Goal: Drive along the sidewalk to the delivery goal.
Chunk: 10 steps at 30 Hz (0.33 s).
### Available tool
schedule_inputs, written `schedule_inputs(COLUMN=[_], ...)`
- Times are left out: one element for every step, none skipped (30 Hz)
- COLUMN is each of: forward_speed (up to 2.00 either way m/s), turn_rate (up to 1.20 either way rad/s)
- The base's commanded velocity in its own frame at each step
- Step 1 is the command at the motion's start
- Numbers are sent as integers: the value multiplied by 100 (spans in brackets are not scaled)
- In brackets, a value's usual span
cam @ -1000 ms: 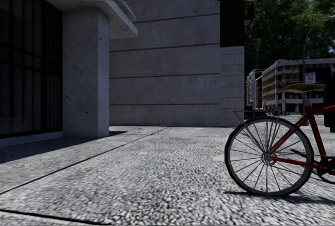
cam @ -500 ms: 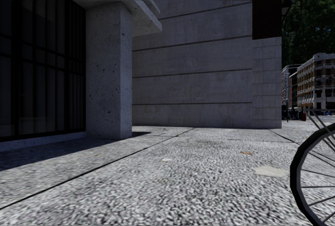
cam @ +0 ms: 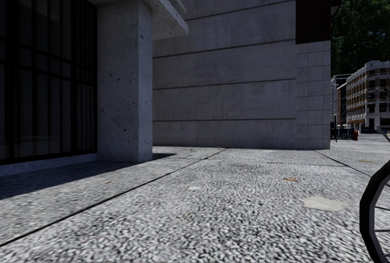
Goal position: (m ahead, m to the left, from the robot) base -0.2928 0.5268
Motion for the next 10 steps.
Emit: schedule_inputs(forward_speed=[0, 0, 0, 0, 0, 0, 0, 0, 0, 0], turn_rate=[0, 0, 0, 0, 0, 0, 0, 0, 0, 0])
